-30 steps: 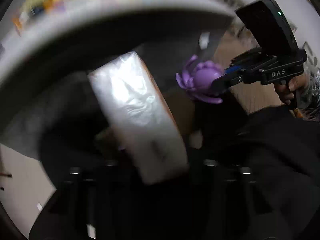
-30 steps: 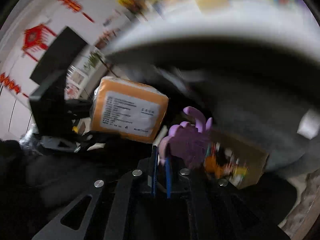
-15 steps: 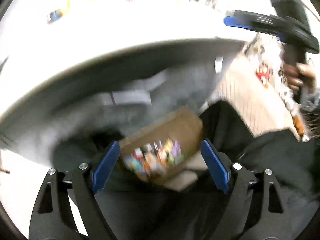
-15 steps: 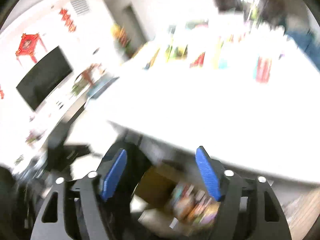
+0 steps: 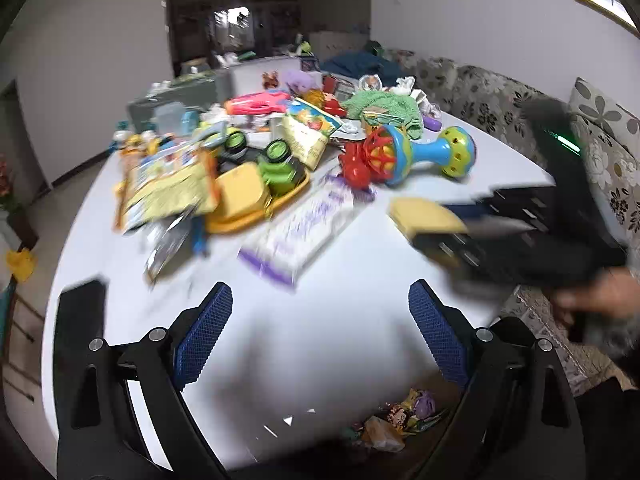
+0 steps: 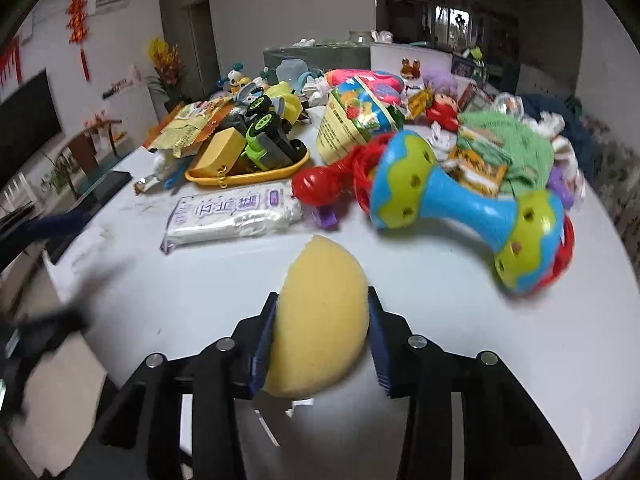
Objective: Collect trash
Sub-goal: 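Grasp the white-purple snack packet with the left tool while the right tool grasps the yellow sponge, then lower both tools into the cardboard box and release the packet and sponge, then grasp the blue-green rattle with the right tool while the left tool grasps the red toy figure, then lower both tools into the cardboard box and release the rattle and figure, then grasp the black toy car with the right tool while the left tool grasps the yellow snack bag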
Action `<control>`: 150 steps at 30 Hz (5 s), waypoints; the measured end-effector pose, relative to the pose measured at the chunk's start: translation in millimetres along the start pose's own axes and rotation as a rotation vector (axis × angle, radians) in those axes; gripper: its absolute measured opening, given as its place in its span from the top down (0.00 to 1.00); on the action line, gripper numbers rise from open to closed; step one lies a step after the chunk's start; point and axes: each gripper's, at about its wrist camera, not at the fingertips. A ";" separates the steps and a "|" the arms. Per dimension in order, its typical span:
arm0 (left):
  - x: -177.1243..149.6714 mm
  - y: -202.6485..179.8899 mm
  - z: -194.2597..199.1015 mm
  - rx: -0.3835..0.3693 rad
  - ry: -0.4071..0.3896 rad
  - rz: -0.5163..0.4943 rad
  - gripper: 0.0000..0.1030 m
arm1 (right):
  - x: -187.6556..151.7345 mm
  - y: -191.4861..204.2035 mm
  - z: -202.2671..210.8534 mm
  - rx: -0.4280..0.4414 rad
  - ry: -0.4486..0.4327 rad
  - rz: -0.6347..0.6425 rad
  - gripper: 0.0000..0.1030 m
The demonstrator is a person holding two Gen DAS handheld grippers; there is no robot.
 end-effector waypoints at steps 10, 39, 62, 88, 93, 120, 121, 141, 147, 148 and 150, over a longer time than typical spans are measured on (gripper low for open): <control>41.7 12.7 -92.4 -0.070 0.207 -0.108 0.11 | -27.3 -38.4 48.1 0.060 -0.008 -0.120 0.59; -97.3 -94.7 69.9 -0.009 0.091 -0.007 0.56 | -120.8 18.0 132.3 0.249 0.097 0.098 0.60; -92.0 -52.6 35.2 -0.128 0.128 0.081 0.21 | -6.2 -5.5 132.3 0.061 -0.035 0.356 0.26; 99.4 -26.1 -119.2 -0.081 0.169 0.322 0.21 | 42.2 -195.3 59.0 0.402 0.236 -0.081 0.78; 125.5 -29.5 -149.4 0.021 0.178 0.304 0.27 | -1.8 -209.0 116.2 0.442 0.081 -0.196 0.78; -80.0 -94.5 78.1 -0.065 -0.022 -0.012 0.71 | -76.5 -26.5 183.5 0.495 -0.002 0.013 0.78; -91.3 -94.7 69.3 -0.076 0.013 -0.011 0.71 | -89.5 -20.8 169.7 0.493 0.048 0.007 0.78; -137.6 -57.7 -12.4 -0.079 0.283 0.031 0.22 | -109.0 1.6 107.7 0.393 0.191 0.142 0.39; -66.9 -27.6 48.7 0.012 0.014 0.064 0.17 | 29.3 16.1 109.7 0.346 -0.076 0.207 0.29; -58.6 -19.4 53.0 0.026 -0.018 0.091 0.16 | 55.0 21.5 94.2 0.324 -0.102 0.207 0.30; -45.5 0.9 53.8 0.039 -0.051 0.176 0.16 | 92.5 30.1 66.3 0.270 -0.109 0.205 0.32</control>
Point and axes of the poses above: each gripper's, at about its wrist camera, not at the fingertips, and z roughly against the way its jaws point, y to its left, x to its top, and after that the axes turned 3 degrees about y, right-handed
